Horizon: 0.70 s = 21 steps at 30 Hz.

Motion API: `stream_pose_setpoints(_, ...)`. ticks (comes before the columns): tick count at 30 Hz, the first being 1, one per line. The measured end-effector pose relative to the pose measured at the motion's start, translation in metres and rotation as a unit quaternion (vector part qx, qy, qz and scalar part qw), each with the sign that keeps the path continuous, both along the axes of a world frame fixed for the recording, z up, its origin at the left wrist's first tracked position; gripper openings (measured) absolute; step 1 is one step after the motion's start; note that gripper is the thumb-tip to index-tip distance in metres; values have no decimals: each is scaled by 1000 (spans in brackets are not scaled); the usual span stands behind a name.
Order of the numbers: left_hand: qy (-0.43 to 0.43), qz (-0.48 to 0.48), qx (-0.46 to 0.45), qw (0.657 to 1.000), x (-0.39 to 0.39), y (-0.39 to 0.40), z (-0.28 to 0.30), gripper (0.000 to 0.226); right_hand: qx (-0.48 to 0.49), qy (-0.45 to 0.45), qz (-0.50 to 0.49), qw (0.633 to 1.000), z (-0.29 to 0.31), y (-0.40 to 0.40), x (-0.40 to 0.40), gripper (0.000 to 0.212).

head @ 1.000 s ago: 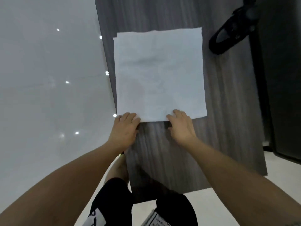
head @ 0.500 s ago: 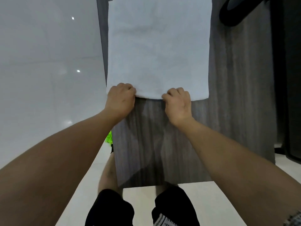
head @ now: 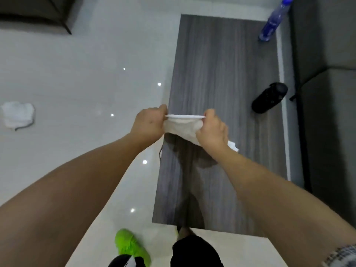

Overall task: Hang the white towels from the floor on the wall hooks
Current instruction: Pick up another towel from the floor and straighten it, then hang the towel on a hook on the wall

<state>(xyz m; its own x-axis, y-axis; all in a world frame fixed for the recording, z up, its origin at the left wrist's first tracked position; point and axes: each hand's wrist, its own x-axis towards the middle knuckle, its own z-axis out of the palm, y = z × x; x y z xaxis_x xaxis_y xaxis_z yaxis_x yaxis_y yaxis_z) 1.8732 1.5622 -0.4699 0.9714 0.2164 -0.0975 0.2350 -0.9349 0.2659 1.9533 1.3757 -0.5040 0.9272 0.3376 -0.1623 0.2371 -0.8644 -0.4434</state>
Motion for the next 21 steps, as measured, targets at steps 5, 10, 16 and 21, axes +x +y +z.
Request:
stream_pose_setpoints(5, -114, 62, -5, 991, -41, 89, 120, 28, -4, -101, 114, 988, 127, 83, -7, 17)
stream_pose_setpoints(10, -194, 151, 27, 969, -147, 191, 211, 20, 34, -202, 223, 953, 244, 192, -87, 6)
stream_pose_setpoints(16, -240, 221, 120, 937, -351, 306, 304, 22, 134, -252, 395, 873, 343, 337, -242, 39)
stream_pose_setpoints(21, -225, 330, 219, 890, -543, 365, 362, 22, 215, -241, 506, 800, 396, 454, -390, 36)
